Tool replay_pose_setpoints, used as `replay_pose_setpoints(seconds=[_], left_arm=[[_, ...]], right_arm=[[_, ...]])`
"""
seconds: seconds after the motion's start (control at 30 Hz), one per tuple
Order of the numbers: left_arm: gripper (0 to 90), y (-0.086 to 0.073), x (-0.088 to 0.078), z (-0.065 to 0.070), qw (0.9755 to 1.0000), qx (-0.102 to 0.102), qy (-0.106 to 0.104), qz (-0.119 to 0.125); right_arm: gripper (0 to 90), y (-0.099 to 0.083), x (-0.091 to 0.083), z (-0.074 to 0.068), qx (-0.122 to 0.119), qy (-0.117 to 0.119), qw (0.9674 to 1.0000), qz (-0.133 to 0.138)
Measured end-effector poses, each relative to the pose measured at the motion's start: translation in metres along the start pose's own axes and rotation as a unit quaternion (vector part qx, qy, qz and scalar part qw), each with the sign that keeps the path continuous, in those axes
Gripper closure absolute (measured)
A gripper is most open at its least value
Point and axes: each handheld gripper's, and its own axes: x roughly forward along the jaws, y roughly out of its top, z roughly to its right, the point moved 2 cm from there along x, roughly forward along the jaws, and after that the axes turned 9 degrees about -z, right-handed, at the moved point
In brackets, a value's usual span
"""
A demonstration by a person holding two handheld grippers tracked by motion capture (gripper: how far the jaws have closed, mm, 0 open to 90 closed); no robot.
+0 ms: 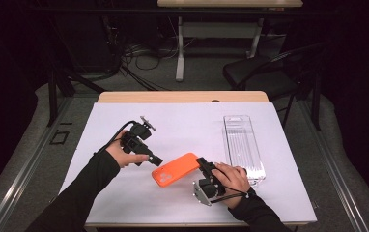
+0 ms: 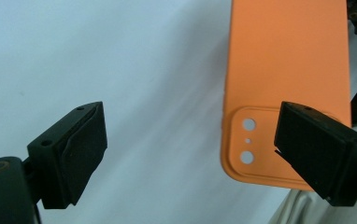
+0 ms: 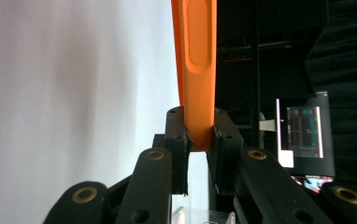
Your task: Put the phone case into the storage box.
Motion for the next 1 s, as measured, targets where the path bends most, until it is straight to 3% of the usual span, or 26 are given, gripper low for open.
replay_pose_setpoints(seconds=[0.13,0.3,0.47,0.6,0.63,0.67,0.77,1.0], left_arm=[[10.3,-0.005,-0.002,-0.005,1.0000,-0.006,-0.001,0.007],[10.3,-0.011,-0.003,-0.013,0.9996,-0.021,0.001,0.018],[10.4,-0.015,-0.004,-0.015,0.9996,-0.021,0.000,0.021],[11.0,-0.018,-0.006,-0.017,0.9994,-0.019,0.002,0.028],[11.1,-0.019,-0.007,-0.018,0.9993,-0.021,0.001,0.030],[11.2,-0.020,-0.007,-0.018,0.9993,-0.023,0.001,0.031],[11.2,-0.023,-0.010,-0.021,0.9989,-0.025,0.001,0.039],[12.6,-0.028,-0.011,-0.023,0.9987,-0.026,0.004,0.044]], right_arm=[[80.1,0.001,-0.002,0.002,0.025,0.017,0.9995,0.004],[80.1,-0.001,-0.004,0.007,0.087,0.051,0.9945,0.026],[80.1,-0.001,-0.007,0.009,0.104,0.073,0.9913,0.033],[80.1,-0.001,-0.009,0.010,0.137,0.098,0.9846,0.045],[80.1,-0.001,-0.010,0.009,0.155,0.106,0.9813,0.044],[80.1,-0.001,-0.010,0.011,0.154,0.107,0.9811,0.049],[80.1,-0.002,-0.012,0.014,0.185,0.123,0.9733,0.059],[80.2,-0.001,-0.015,0.016,0.199,0.137,0.9687,0.055]])
